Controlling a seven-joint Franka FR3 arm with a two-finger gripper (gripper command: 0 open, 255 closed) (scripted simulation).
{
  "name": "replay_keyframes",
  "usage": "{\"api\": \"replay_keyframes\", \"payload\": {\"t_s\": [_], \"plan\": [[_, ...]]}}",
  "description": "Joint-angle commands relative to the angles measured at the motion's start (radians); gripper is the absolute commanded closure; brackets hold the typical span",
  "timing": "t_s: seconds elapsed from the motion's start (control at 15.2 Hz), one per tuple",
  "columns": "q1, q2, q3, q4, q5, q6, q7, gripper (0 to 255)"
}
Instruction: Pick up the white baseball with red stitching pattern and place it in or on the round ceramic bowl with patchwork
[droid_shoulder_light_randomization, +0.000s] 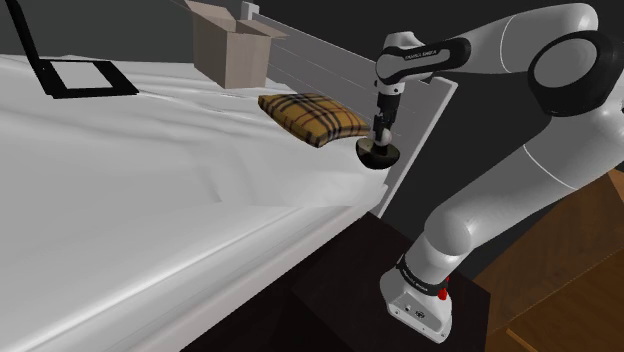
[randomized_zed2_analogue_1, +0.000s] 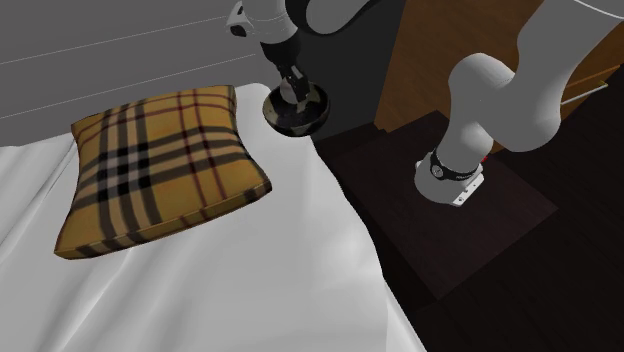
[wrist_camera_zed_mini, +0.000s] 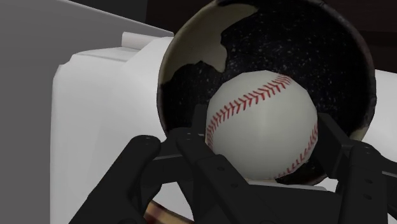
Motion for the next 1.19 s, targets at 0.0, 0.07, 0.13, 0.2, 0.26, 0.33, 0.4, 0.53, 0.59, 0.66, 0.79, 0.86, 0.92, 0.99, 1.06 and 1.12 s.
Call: {"api": "replay_keyframes", "payload": {"t_s": [0.0, 0.07, 0.13, 0.2, 0.26, 0.33, 0.4, 0.53, 0.59, 0.66, 0.79, 0.86, 0.92, 0.99, 1.06, 1.12], "plan": [[0.000, 0.000, 0.000, 0.000, 0.000, 0.000, 0.000, 255], [0.000, 0.000, 0.000, 0.000, 0.000, 0.000, 0.000, 0], [0.000, 0.000, 0.000, 0.000, 0.000, 0.000, 0.000, 0], [0.000, 0.000, 0.000, 0.000, 0.000, 0.000, 0.000, 0], [0.000, 0.000, 0.000, 0.000, 0.000, 0.000, 0.000, 0], [0.000, 0.000, 0.000, 0.000, 0.000, 0.000, 0.000, 0], [0.000, 0.000, 0.000, 0.000, 0.000, 0.000, 0.000, 0], [0.007, -0.004, 0.012, 0.061, 0.009, -0.067, -0.003, 0], [0.011, -0.004, 0.017, 0.094, 0.014, -0.100, -0.005, 0], [0.014, -0.003, 0.021, 0.120, 0.017, -0.125, -0.006, 0], [0.014, -0.003, 0.021, 0.120, 0.017, -0.125, -0.006, 0], [0.014, -0.003, 0.021, 0.120, 0.017, -0.125, -0.006, 0], [0.014, -0.003, 0.021, 0.120, 0.017, -0.125, -0.006, 0], [0.014, -0.003, 0.021, 0.120, 0.017, -0.125, -0.006, 0], [0.014, -0.003, 0.021, 0.120, 0.017, -0.125, -0.006, 0], [0.014, -0.003, 0.021, 0.120, 0.017, -0.125, -0.006, 0]]}}
